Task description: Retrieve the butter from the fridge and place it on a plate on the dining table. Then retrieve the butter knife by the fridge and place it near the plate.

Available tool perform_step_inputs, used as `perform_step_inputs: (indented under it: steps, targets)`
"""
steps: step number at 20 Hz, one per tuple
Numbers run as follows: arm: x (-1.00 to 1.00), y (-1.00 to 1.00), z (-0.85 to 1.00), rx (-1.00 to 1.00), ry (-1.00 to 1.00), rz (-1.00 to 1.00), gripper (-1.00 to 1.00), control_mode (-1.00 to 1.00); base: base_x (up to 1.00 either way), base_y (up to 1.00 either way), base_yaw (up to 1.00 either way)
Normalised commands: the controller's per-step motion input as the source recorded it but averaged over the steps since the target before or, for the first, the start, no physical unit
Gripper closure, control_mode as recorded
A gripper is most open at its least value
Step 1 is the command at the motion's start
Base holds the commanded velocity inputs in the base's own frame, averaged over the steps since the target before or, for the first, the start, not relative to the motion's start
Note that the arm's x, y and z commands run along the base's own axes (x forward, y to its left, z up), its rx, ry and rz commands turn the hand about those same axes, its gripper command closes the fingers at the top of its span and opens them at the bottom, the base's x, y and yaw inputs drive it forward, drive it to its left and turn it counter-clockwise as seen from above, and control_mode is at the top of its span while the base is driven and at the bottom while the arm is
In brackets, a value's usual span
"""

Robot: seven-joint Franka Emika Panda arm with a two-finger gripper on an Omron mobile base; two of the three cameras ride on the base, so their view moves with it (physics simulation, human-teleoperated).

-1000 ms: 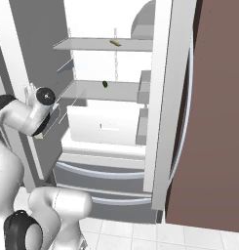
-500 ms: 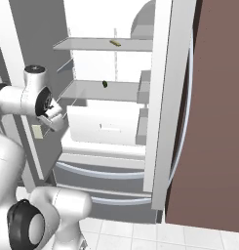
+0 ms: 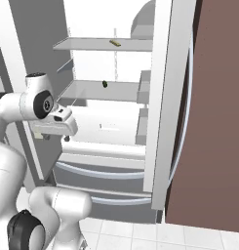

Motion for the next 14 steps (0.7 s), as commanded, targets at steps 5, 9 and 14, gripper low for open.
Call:
perform_step_inputs:
  steps: [5, 9, 14]
  targets:
    - [-0.35, 0.0, -0.36, 0.0, 0.0, 0.16, -1.0, -1.0, 0.0, 0.0, 0.0]
    - [0.0, -0.23, -0.06, 0.0, 0.0, 0.02, -1.0, -1.0, 0.0, 0.0, 0.0]
    - [0.01, -0.41, -0.06, 0.0, 0.01, 0.0, -1.0, -1.0, 0.0, 0.0, 0.0]
